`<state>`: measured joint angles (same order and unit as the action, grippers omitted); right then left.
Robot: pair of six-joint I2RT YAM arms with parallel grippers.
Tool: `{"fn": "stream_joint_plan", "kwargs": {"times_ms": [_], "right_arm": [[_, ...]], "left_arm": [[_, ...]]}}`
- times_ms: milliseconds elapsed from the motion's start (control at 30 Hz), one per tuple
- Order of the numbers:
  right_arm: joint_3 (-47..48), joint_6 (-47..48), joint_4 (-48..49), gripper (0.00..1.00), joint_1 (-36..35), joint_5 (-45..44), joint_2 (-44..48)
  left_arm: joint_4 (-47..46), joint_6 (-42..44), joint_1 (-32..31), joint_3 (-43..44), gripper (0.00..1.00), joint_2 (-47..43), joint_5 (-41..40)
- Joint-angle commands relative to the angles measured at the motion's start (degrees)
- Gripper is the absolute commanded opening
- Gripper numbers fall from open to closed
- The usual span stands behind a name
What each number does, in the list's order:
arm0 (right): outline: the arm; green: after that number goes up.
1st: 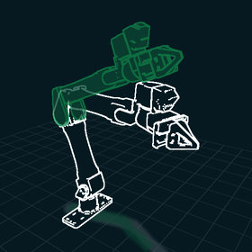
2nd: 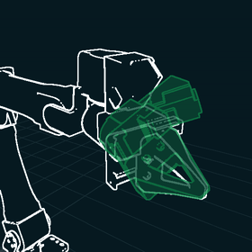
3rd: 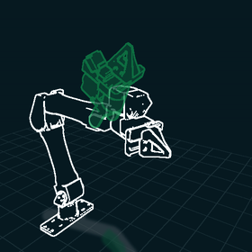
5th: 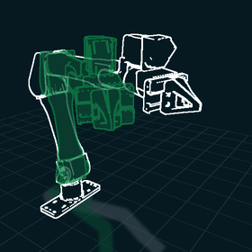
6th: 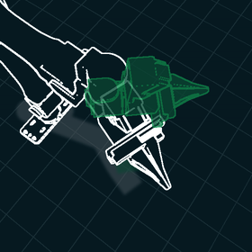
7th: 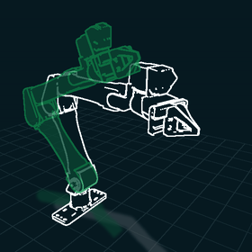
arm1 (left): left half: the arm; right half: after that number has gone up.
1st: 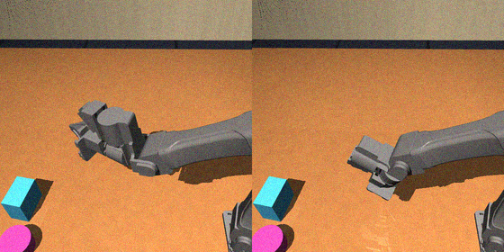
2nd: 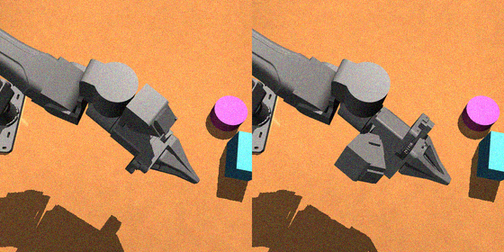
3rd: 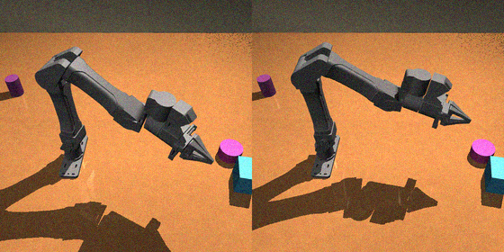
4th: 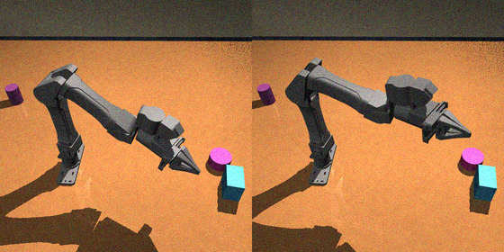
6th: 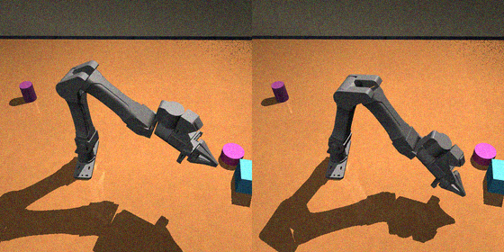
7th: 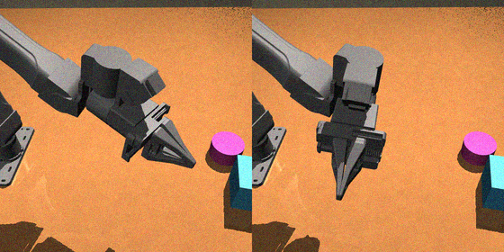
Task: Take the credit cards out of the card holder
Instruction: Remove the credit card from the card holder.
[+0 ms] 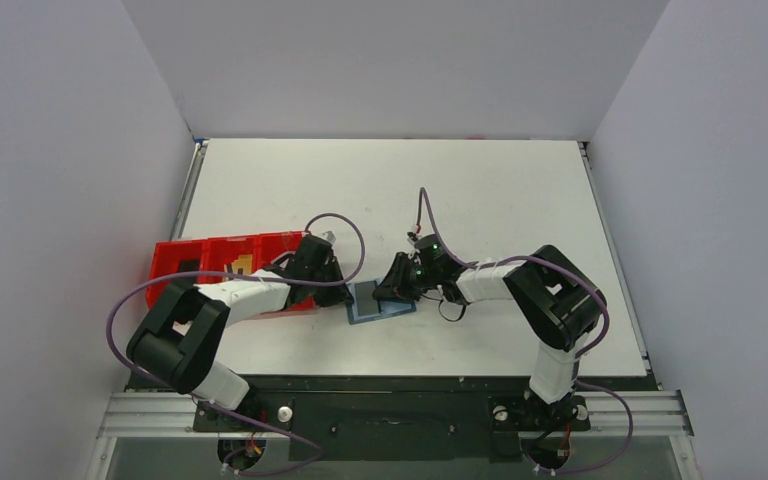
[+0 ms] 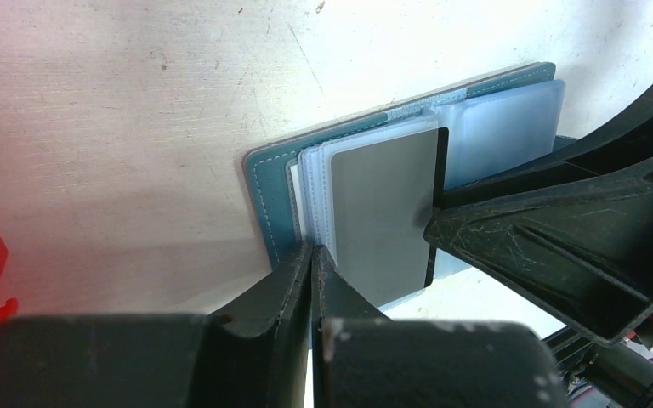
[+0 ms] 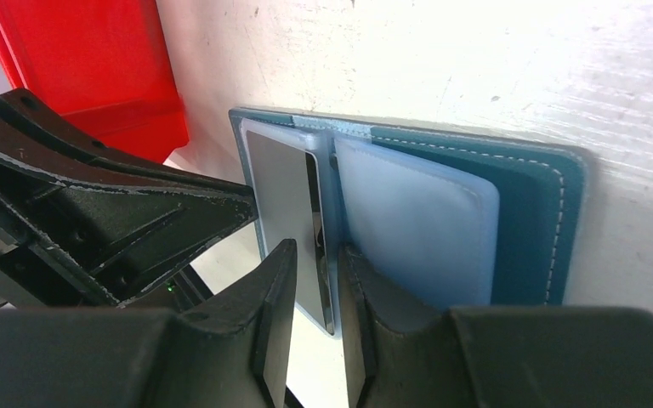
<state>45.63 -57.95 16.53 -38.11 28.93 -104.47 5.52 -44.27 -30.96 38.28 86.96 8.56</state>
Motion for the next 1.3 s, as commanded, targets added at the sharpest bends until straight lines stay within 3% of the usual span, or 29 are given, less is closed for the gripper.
{"fn": "stream_joint_plan", "kwargs": {"times_ms": [0,467,1000,1267], "right_arm": [[-1.5,-1.4,3.8,0.19,0.5,-0.3,0.9],[-2.8,-2.7,5.8,0.07,2.6,0.2,1.6],[-2.6,-0.4,3.4,0.04,4.1,0.4,2.7],[-1.6,1.7,2.2,0.24,3.9,2.4,1.8]], "left_arm": [[1.0,1.2,-0.6,0.2,0.0,1.9,-1.1],[3.3,0.6,-1.0,0.8,0.0,2.7,-3.6],[3.4,1.1,0.0,0.5,0.0,2.8,-3.5],[3.1,1.2,0.0,0.5,0.0,2.9,-3.2]]}}
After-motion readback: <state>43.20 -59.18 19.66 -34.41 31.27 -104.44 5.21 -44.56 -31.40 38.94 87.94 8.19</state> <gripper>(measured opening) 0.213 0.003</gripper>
